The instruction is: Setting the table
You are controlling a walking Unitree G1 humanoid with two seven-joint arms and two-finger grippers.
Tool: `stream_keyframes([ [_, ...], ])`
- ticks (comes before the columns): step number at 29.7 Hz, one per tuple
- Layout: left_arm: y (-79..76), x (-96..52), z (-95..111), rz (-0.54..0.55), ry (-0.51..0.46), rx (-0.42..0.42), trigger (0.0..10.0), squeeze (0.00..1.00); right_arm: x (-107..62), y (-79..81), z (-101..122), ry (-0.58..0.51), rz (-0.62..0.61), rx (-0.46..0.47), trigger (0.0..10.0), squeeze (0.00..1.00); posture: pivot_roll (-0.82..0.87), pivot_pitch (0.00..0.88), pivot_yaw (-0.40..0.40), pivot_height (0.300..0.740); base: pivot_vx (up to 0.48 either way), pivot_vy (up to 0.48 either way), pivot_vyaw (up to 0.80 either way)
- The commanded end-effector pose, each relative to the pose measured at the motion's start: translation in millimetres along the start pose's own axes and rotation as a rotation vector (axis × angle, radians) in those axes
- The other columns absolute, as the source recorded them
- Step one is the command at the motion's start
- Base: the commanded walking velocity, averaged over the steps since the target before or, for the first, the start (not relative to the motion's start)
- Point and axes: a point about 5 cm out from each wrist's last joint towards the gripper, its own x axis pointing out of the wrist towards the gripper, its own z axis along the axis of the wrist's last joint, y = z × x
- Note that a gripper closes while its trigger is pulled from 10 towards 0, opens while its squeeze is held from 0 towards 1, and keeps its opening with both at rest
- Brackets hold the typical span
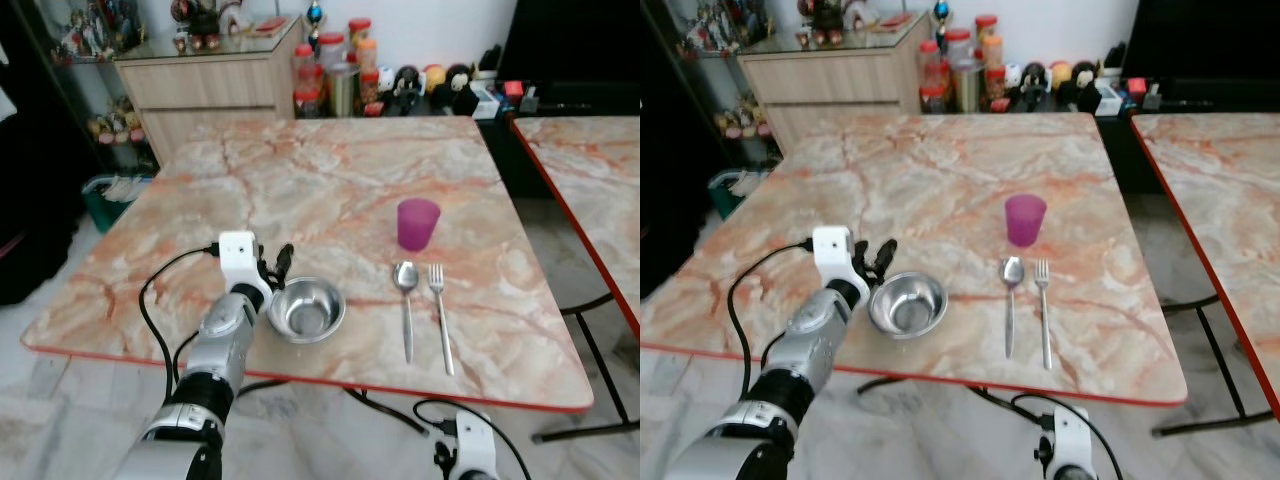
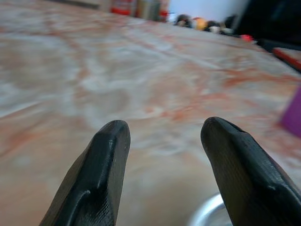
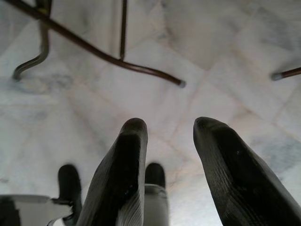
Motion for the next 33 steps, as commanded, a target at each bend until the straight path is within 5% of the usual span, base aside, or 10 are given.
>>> stream_keyframes([
  [1,1.7,0.2,-1,0.005,0.021,0.005,10.0,1.0,0.3,3.3,0,0.001,0.009,0.003,10.0,0.0,0.04,0.0,0.041,0.74,0.0,0.0,0.0],
  [10,1.5,-2.3,-6,-0.042,0.074,-0.079,10.0,1.0,0.3,0.1,1,-0.001,0.001,0.009,10.0,0.0,0.04,0.0,0.039,0.74,0.0,0.0,0.0],
  [11,3.6,-3.3,-7,-0.044,0.086,-0.073,10.0,0.0,0.4,-0.8,1,-0.001,-0.001,0.011,10.0,0.0,0.04,0.0,0.04,0.74,0.0,0.0,0.0],
  [20,9.1,-8.6,-14,-0.114,0.165,-0.055,10.0,0.0,0.6,-0.5,2,-0.001,0.002,0.018,10.0,0.0,0.05,0.0,0.038,0.74,0.0,0.0,0.0],
  [33,-11.6,-13.5,-23,-0.265,0.226,-0.049,10.0,0.0,0.1,0.1,1,-0.003,0.002,0.03,10.0,0.0,0.04,0.0,0.054,0.74,0.0,0.0,0.0],
])
